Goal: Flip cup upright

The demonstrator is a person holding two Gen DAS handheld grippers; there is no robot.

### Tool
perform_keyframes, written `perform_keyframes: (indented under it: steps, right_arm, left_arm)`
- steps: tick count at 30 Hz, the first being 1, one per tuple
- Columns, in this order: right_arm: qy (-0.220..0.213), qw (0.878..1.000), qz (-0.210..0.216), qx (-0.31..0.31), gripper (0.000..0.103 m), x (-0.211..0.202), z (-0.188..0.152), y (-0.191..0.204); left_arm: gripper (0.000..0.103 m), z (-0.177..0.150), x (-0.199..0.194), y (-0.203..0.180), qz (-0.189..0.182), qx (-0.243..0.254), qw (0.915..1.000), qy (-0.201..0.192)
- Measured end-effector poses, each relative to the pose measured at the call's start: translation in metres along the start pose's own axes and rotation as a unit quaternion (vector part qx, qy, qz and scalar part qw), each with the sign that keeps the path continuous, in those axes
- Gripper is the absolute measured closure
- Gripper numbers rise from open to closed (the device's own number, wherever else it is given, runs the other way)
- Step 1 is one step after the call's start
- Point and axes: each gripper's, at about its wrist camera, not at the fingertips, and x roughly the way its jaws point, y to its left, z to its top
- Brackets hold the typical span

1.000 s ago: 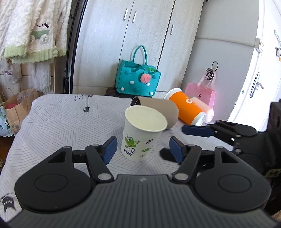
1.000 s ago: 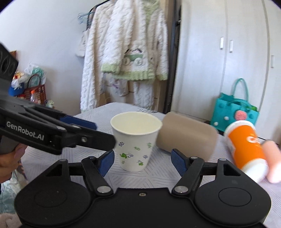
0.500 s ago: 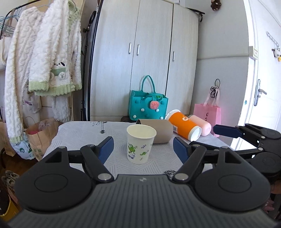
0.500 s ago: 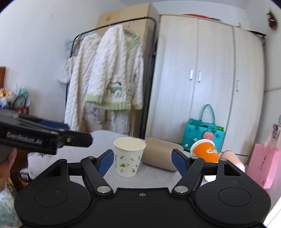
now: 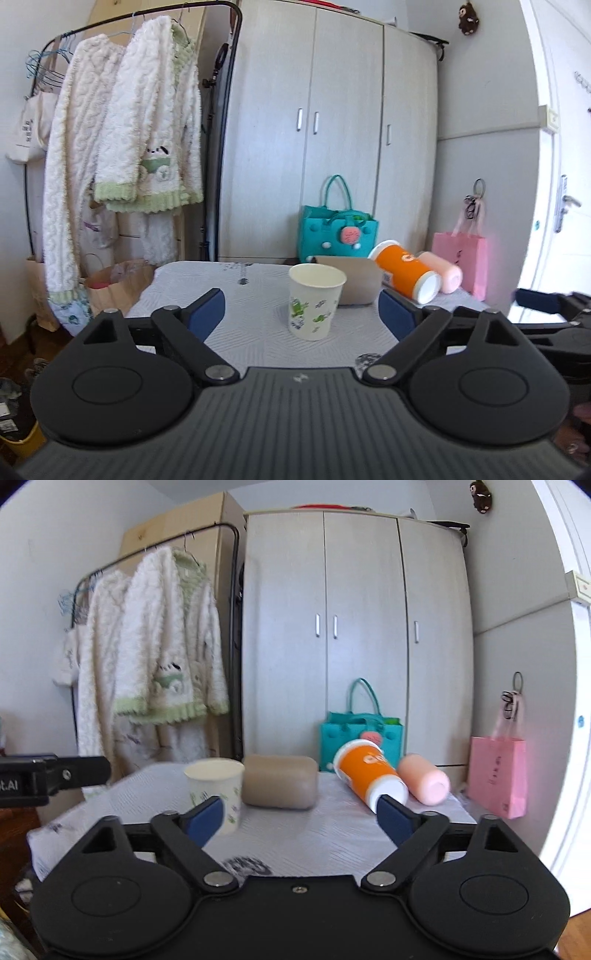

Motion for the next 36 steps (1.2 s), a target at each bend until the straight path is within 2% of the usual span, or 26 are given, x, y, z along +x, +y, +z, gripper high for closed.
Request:
perform_keyframes:
  steps: [2,6,15,22,36]
  right_arm:
    - [-0.003,1.0,-0.015,0.0,0.0,-0.003,-0.003,-0.001]
    - [0.001,1.0,-0.031,0.005,0.0,-0.005,-0.005,-0.002]
    - [0.013,0.999,-0.037,0.007,0.0,-0.005,-0.013,0.001]
    - [0.013,0.998,-0.055,0.005,0.0,-0.004,-0.014,0.001]
    - [0.018,0.997,-0.071,0.005,0.0,-0.005,-0.016,0.003]
  left_arm:
    - [0.007,-0.003,0.002,0.001,0.003,-0.004,1.0,0.006]
    - [0.0,-0.008,0.003,0.003,0.009,-0.009,0.9999,0.007]
    - [0.0,-0.017,0.01,0.002,0.008,-0.009,0.9996,0.025]
    - [0.0,-0.02,0.009,0.004,-0.002,-0.02,0.9995,0.023]
    - [0.0,-0.023,0.013,0.011,0.016,-0.033,0.998,0.052]
